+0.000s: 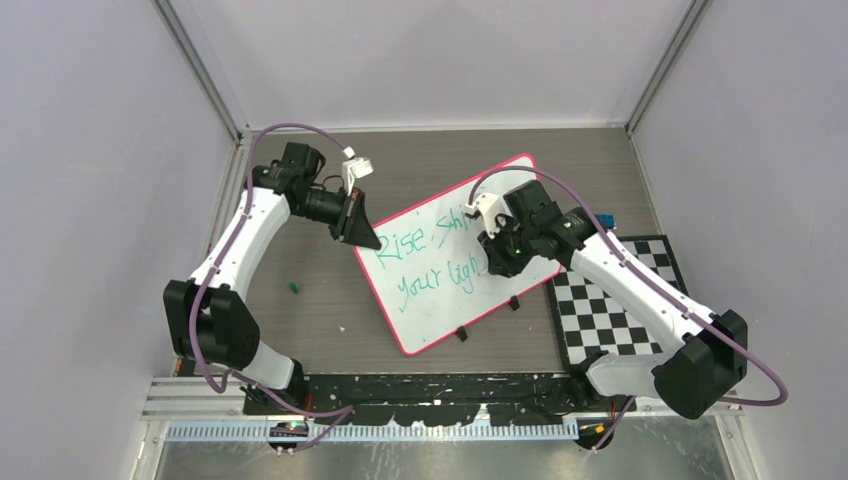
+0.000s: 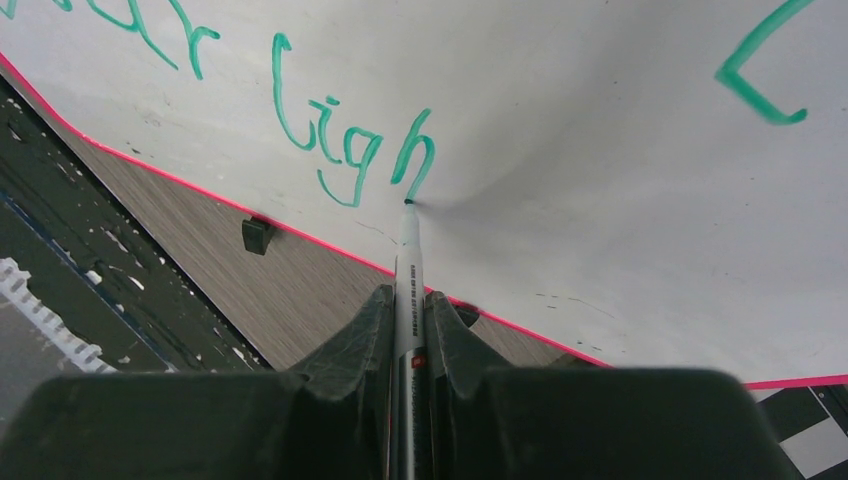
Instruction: Write a sentence on the whiteboard
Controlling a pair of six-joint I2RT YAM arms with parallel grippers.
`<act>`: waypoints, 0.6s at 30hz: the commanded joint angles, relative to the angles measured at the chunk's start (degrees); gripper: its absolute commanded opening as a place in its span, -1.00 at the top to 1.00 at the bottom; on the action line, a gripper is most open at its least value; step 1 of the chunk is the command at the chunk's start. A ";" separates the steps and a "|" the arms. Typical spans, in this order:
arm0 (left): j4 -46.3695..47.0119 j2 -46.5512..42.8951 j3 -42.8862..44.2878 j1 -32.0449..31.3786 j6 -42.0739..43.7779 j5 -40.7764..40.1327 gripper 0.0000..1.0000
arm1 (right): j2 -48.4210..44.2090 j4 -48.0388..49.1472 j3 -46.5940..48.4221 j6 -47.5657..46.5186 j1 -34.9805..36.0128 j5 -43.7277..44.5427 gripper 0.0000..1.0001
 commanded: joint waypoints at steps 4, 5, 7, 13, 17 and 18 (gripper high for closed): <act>-0.55 1.53 -1.35 -2.97 2.54 -2.17 1.00 | -2.10 -1.72 5.83 -0.55 -0.39 -0.97 1.00; -0.62 1.58 -1.32 -3.04 2.55 -2.18 1.00 | -2.39 -1.75 6.13 -0.31 -0.37 -0.98 1.00; -0.68 1.61 -1.20 -3.16 2.59 -2.14 1.00 | -2.57 -1.75 6.47 0.01 -0.51 -0.70 0.99; -0.67 1.52 -1.21 -3.22 2.60 -2.34 1.00 | -0.47 -1.26 8.53 0.49 -5.04 -3.95 0.99; -0.80 1.54 -1.04 -3.17 2.56 -2.40 1.00 | -0.09 -1.28 9.95 0.33 -7.20 -5.50 0.99; -0.76 1.64 -1.03 -3.18 2.62 -2.36 1.00 | -0.09 -1.27 10.04 0.32 -7.27 -5.45 0.99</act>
